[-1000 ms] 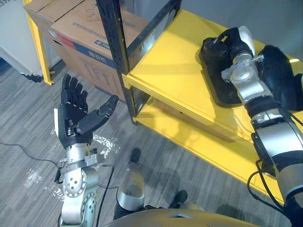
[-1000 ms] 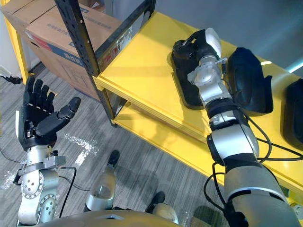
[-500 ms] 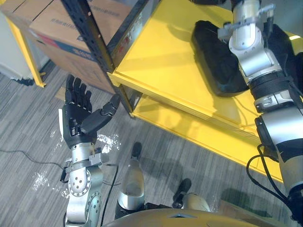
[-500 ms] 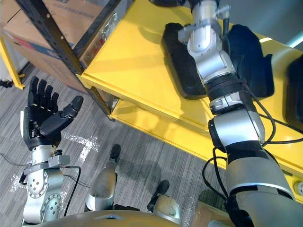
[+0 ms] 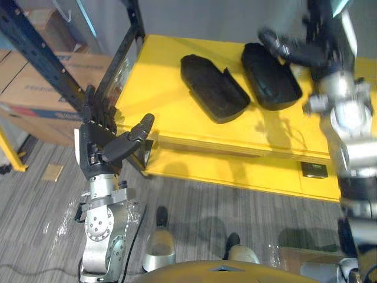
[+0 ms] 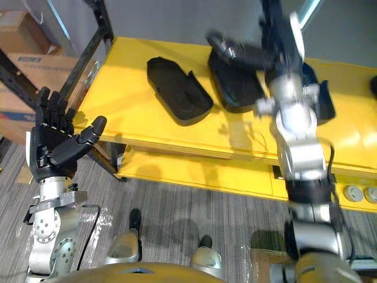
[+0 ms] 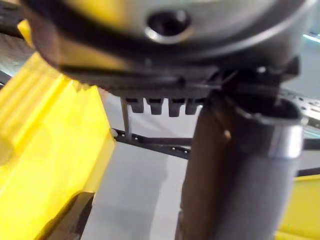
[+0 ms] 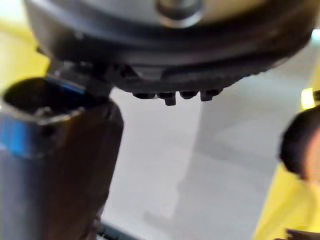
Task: Walk over and take three plastic housings, then place them on the shelf
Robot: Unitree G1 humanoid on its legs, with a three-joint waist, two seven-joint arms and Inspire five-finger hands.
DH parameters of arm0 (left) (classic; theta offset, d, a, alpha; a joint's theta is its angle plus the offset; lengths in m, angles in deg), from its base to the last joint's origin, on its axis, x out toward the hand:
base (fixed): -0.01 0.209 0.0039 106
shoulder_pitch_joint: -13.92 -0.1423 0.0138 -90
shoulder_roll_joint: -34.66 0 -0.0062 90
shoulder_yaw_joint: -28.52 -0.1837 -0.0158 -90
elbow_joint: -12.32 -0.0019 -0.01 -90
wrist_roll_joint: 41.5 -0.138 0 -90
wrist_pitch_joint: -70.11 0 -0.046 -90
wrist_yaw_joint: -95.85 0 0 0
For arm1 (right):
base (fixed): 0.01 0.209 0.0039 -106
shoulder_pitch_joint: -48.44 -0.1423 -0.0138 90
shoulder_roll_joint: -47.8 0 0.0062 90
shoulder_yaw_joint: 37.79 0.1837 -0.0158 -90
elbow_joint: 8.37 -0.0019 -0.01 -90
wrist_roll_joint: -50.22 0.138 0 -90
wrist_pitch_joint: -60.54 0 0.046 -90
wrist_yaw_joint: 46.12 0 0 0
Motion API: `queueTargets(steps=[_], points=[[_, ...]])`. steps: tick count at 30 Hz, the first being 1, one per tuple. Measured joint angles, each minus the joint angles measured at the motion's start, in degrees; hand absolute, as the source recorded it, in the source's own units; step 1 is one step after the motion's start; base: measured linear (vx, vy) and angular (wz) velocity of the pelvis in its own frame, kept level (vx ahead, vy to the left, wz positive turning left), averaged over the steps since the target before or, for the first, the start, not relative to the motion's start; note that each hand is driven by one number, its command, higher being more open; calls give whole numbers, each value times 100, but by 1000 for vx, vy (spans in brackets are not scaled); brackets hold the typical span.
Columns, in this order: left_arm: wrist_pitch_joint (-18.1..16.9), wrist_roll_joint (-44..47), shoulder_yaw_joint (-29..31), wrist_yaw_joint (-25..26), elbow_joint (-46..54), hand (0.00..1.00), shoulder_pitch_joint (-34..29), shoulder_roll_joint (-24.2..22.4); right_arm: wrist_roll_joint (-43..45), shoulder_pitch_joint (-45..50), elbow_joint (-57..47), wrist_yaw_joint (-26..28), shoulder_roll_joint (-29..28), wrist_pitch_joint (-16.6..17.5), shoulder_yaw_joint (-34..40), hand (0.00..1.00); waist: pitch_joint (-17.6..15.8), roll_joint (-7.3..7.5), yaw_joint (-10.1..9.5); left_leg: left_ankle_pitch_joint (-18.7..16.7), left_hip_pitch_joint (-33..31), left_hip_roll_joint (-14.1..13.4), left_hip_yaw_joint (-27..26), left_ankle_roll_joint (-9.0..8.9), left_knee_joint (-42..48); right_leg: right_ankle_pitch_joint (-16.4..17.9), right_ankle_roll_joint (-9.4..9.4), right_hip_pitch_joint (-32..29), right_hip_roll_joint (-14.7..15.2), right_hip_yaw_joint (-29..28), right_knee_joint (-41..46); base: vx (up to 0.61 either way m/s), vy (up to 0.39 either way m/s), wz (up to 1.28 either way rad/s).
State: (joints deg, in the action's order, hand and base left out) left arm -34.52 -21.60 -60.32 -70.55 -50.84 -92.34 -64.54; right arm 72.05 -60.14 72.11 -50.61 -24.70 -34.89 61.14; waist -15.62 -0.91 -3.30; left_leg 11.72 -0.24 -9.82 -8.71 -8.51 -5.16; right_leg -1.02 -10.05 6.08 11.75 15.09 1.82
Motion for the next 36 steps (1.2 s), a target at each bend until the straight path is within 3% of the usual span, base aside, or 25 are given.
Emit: queueTargets(steps=[3, 4, 11, 14, 17, 23, 26, 30, 36], points=[[2, -6, 214, 148, 1, 100, -39, -51, 304, 1706, -732, 10, -1035, -47, 699, 100, 144, -25, 274, -96, 89, -76, -278, -26, -2, 0, 5, -81, -44, -209, -34, -2, -18, -38], [-31, -28, 608, 357, 6, 100, -210, -264, 898, 3602, -1596, 542, -2266, 364, 1400, 100, 1042, 87, 684, -264, 186, -184, -622, -72, 0, -66, 70, -178, -121, -437, -200, -9, -10, -18], [-31, -45, 610, 363, 6, 100, -212, -265, 898, 3572, -1537, 553, -2439, 387, 1290, 100, 1041, 93, 672, -251, 186, -181, -589, -58, 3, -81, 55, -182, -124, -440, -179, 0, 0, 0], [-33, -270, 638, 360, 8, 100, -210, -277, 888, 3459, -1325, 611, -2544, 513, 1026, 100, 1022, 119, 653, -236, 180, -175, -559, -46, 6, -81, 57, -166, -124, -443, -142, 0, 0, 1], [-33, -281, 735, 374, 9, 100, -209, -312, 341, 2958, -1092, 661, -2529, 777, 736, 100, 965, 122, 613, -252, 141, -176, -522, -77, 3, -36, 76, -212, -124, -437, -93, -4, 0, 3], [-30, -280, 985, 352, 77, 100, -178, -311, -1933, 1892, -1042, 417, -1588, 1680, 490, 100, 843, 139, 335, -228, 20, -155, -294, -42, 4, -24, 87, -245, -136, -318, -87, -24, -1, 14], [-27, -278, 1093, 352, 87, 100, -177, -302, -2632, 1490, -1040, 377, -1051, 1912, 486, 100, 821, 177, 321, -164, 20, -136, -190, -25, 14, -27, 117, -160, -132, -212, -90, 29, -19, 18], [-11, -257, 1091, 315, 91, 100, -177, -271, -3253, 1232, -1029, 417, -324, 1969, 355, 100, 785, 237, 303, -163, 51, -135, -173, -25, 12, -35, 101, -79, -134, -181, -90, 15, -9, 4], [-4, -254, 1079, 244, 90, 100, -150, -91, -2960, 582, -115, 874, 435, 1856, -310, 100, 752, 293, 288, -163, 72, -137, -183, -25, 1, -11, 123, -67, -132, -186, -87, -23, -1, 0]])
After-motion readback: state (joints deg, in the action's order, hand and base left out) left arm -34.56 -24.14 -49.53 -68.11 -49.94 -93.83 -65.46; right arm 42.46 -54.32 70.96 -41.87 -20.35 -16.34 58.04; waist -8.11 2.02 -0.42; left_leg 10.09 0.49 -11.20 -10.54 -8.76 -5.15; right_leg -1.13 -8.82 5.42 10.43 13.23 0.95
